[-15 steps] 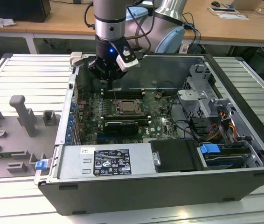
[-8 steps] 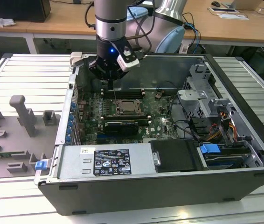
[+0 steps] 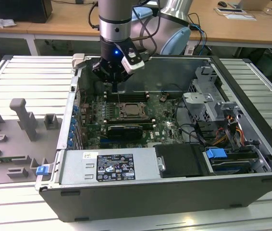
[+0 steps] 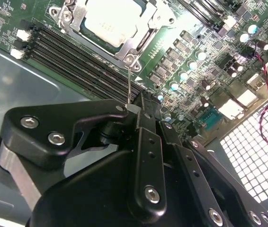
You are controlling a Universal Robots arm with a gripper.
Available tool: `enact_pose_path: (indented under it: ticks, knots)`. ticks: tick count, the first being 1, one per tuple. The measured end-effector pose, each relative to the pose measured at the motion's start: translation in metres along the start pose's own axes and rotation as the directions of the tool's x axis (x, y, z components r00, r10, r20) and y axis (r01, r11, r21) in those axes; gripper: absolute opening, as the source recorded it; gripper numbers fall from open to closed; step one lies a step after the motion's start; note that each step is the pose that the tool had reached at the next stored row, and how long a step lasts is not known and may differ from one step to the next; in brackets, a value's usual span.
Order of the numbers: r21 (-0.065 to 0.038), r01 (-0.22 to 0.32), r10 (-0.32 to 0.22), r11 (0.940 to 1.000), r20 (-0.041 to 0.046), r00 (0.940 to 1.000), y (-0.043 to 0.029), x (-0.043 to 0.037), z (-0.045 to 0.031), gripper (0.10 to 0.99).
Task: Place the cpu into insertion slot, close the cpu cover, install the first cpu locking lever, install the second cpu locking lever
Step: 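Install the first cpu locking lever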
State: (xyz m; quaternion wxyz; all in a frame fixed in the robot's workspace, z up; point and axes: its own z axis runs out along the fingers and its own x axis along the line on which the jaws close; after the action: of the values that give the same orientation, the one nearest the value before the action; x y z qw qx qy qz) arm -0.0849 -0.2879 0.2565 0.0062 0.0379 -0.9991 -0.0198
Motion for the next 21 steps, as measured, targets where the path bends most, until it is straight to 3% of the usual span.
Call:
enact_pose_path:
  ticks: [7, 13, 19, 21]
  knots:
    - [0.0, 0.0, 0.0, 1.0, -0.0001, 1.0, -0.0002, -0.0025, 0.0007, 0.106]
    - [0.002, 0.0, 0.0, 1.0, -0.0002, 1.0, -0.0009, -0.0104, 0.0026, 0.106]
    - [0.007, 0.0, 0.0, 1.0, -0.0005, 1.0, -0.0026, -0.0318, 0.0052, 0.106]
    - [0.006, 0.0, 0.0, 1.0, -0.0004, 1.0, -0.0029, -0.0351, 0.006, 0.106]
